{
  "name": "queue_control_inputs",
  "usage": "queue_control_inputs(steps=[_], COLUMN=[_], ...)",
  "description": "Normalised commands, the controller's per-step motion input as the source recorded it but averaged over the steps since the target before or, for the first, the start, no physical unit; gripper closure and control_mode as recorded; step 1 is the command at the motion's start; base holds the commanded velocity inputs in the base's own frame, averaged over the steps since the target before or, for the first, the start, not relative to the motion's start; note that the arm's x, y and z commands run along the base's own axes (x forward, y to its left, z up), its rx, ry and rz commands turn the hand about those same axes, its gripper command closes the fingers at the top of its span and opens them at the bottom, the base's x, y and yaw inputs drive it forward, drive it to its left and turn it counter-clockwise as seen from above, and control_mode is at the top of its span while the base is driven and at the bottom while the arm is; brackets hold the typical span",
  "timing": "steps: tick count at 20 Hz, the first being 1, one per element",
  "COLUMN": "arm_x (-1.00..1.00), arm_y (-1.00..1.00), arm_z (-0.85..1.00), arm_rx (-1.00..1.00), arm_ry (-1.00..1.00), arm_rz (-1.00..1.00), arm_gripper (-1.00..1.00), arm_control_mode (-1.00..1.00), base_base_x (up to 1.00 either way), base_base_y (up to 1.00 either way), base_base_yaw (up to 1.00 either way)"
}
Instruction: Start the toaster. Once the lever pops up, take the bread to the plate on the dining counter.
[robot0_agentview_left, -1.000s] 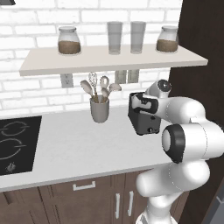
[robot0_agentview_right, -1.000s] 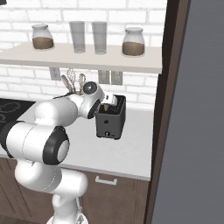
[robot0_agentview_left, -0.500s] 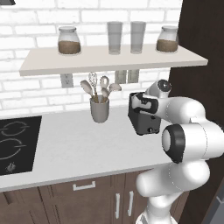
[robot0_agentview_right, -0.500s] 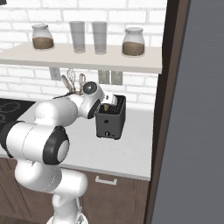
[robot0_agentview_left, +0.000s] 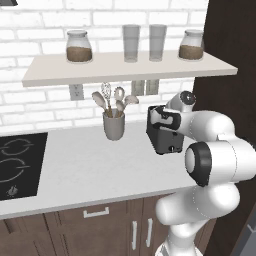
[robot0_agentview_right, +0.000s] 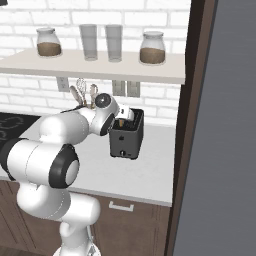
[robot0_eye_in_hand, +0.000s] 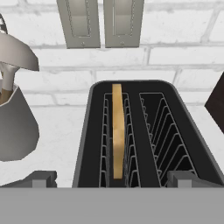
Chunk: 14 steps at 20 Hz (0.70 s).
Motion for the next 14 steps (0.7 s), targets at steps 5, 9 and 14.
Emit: queue_control_inputs(steps=[5, 9, 14], arm_x=[0.00, 0.00, 0.00], arm_y=[0.00, 0.00, 0.00], arm_z=[0.00, 0.00, 0.00], arm_rx=[0.00, 0.00, 0.00], arm_ry=[0.00, 0.01, 0.09], arm_rz=[0.00, 0.00, 0.00], arm_gripper=[-1.00, -1.00, -1.00], arm_control_mode=[-1.00, -1.00, -1.00], base_base_x=[0.00, 0.00, 0.00], base_base_y=[0.00, 0.00, 0.00], base_base_yaw=[0.00, 0.00, 0.00])
